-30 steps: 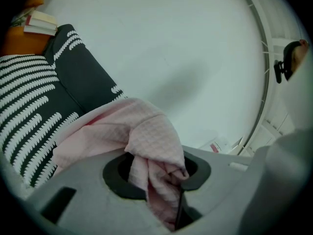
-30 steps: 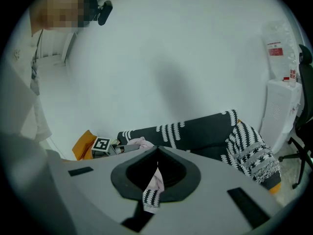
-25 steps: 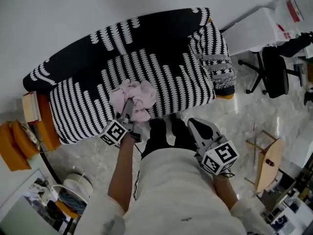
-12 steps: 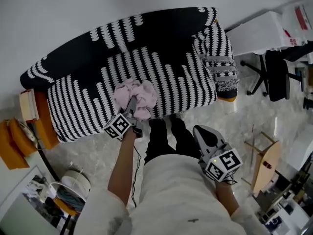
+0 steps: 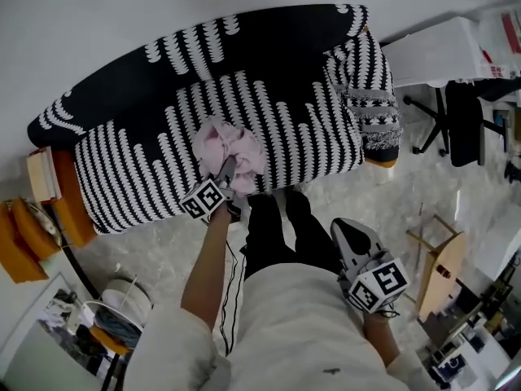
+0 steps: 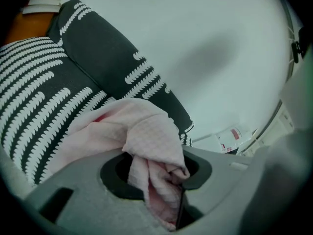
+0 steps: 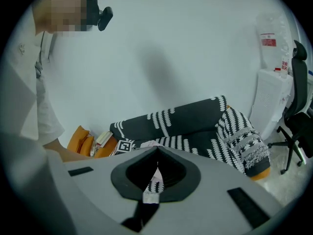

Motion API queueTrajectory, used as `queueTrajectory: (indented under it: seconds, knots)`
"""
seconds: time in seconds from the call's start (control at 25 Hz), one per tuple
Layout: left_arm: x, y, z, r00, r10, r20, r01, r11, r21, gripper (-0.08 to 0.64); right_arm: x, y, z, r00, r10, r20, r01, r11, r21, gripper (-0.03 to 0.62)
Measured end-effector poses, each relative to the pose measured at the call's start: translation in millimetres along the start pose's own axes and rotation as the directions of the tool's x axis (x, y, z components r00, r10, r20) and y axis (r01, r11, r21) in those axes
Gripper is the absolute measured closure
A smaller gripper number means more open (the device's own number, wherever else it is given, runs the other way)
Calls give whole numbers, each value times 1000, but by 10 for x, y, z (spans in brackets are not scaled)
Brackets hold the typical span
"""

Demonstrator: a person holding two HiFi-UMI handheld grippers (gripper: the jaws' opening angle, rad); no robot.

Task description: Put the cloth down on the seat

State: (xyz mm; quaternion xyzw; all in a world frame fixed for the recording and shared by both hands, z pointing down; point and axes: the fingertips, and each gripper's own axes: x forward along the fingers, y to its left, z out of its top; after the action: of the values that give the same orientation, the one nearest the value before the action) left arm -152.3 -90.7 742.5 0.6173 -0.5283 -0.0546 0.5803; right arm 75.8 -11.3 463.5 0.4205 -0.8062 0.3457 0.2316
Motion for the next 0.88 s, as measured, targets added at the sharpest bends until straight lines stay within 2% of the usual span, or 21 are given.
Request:
queueTrajectory:
  seconds: [0.16, 0.32, 0.88]
  knots:
    - [142, 109, -39, 1000, 19, -11, -20, 999, -29, 413, -13, -74, -10, 1000, -22, -14, 22, 1000, 15, 584]
    - [281, 227, -54, 999, 29, -30, -30, 999, -42, 403, 9, -78, -17, 999, -32, -32, 31, 999, -11, 584]
    - [597, 745, -119, 990, 103, -100, -109, 992, -58, 383, 237, -11, -123, 996, -15, -84, 16, 1000, 11, 584]
